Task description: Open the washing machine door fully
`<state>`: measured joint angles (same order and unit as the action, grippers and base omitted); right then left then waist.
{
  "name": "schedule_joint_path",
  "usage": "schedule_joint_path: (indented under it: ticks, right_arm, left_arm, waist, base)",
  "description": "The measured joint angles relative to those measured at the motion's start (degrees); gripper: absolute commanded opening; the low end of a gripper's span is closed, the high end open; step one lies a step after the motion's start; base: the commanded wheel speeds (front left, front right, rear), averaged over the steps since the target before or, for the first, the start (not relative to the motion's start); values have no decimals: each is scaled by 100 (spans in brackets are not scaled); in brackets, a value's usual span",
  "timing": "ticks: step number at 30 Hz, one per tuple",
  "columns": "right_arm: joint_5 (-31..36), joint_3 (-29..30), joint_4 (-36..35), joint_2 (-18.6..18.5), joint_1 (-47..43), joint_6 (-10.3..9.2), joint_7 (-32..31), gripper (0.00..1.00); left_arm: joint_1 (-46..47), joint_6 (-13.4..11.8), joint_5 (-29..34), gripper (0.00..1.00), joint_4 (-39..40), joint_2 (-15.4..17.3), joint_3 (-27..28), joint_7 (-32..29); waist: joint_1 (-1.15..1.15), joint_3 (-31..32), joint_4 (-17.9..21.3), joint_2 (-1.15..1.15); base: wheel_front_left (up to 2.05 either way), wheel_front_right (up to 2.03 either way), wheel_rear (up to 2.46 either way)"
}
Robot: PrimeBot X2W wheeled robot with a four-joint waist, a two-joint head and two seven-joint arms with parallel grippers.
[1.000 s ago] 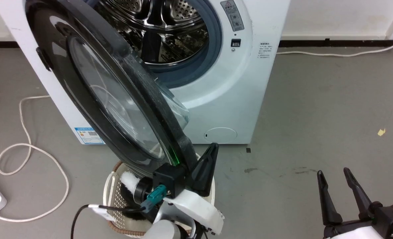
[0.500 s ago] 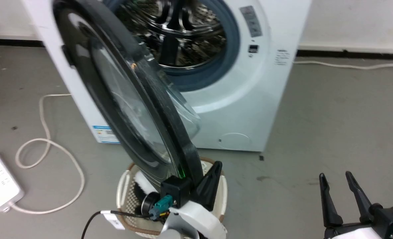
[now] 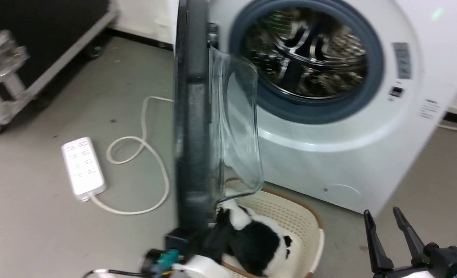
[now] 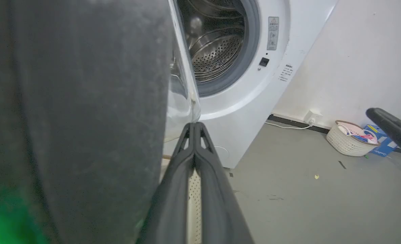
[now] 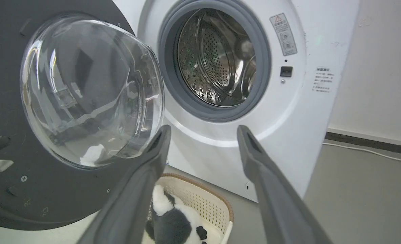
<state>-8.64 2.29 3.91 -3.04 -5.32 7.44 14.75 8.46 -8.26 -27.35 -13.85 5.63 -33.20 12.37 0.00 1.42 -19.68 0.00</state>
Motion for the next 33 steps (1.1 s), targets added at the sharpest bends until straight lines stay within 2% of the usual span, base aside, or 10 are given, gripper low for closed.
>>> schedule_joint_path:
  ticks: [8,14,22,23,24,33]
  right_arm:
    - [-10,-107,66,0,-4,0,0,100]
    - [53,-178,63,-1,32,0,0,100]
    - [374,-250,53,-4,263,0,0,100]
    - [410,-254,40,-47,347,0,0,100]
    - [414,-257,29,-73,361,0,0,100]
    - [421,-253,-24,-303,526,0,0,100]
  left_arm:
    - [-115,-282,-231,0,302,622,676,-69]
    - [-86,-375,-461,0,250,902,1241,-14]
    - [224,-392,-748,0,-146,1376,2098,119]
    - [353,-364,-823,0,-343,1589,2373,159]
    - [409,-344,-856,0,-412,1653,2472,166]
    - [1163,-135,-1137,0,-1184,2024,3199,207]
  waist:
    - [0,-1,-580,0]
    - [0,-317,-673,0]
    - [1,-925,-569,0]
    - [1,-1144,-473,0]
    - [1,-1216,-438,0]
    - [2,-1819,-131,0]
  base:
    - [0,0,0]
    - [0,0,0]
    - [0,0,0]
    - [0,0,0]
    - [0,0,0]
    - [0,0,0]
